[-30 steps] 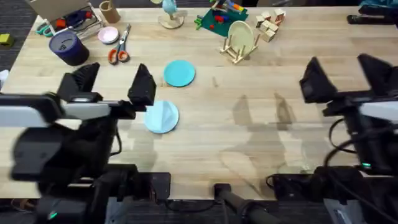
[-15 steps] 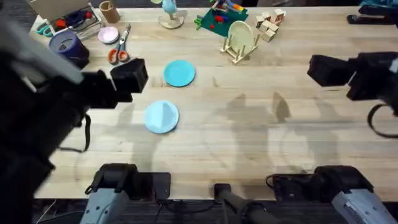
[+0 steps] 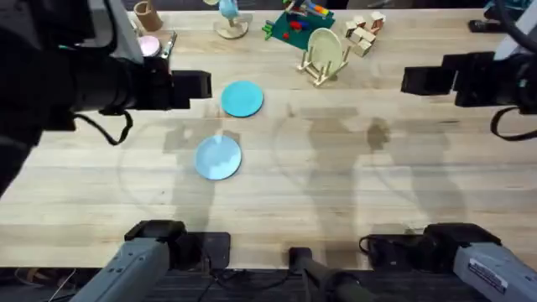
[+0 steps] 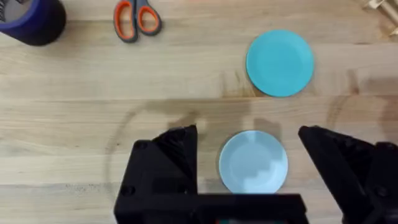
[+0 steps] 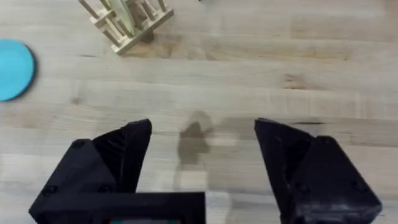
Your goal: Pick up the plates from the table one by one and place each into a slot on the dish rack.
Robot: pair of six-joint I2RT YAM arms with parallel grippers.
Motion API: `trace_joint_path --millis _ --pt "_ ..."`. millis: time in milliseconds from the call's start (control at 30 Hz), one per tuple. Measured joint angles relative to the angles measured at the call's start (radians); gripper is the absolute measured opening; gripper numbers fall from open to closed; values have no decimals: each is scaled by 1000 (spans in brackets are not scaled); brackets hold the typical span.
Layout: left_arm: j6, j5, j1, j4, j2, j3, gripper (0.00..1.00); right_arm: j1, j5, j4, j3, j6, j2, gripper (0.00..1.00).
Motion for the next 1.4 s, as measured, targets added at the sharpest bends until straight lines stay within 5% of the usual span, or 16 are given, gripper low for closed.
trace_joint_path --millis 233,400,467,633,800,1000,1033,1400 --pt "-4 1 0 -16 66 0 955 0 0 0 0 0 11 996" --pt "7 13 0 -16 66 1 167 0 0 0 0 0 11 996" --pt "24 34 3 -16 66 1 50 0 0 -1 0 0 11 996" --pt "73 165 82 -43 66 1 42 0 0 0 0 0 11 995" --pt "169 374 258 -110 87 1 42 0 0 0 0 0 11 996" --pt "325 626 412 -239 202 2 42 0 0 0 0 0 11 996" --pt "399 698 438 -283 263 2 42 0 0 0 0 0 11 996" --pt "641 828 452 -331 453 2 42 0 0 0 0 0 11 995"
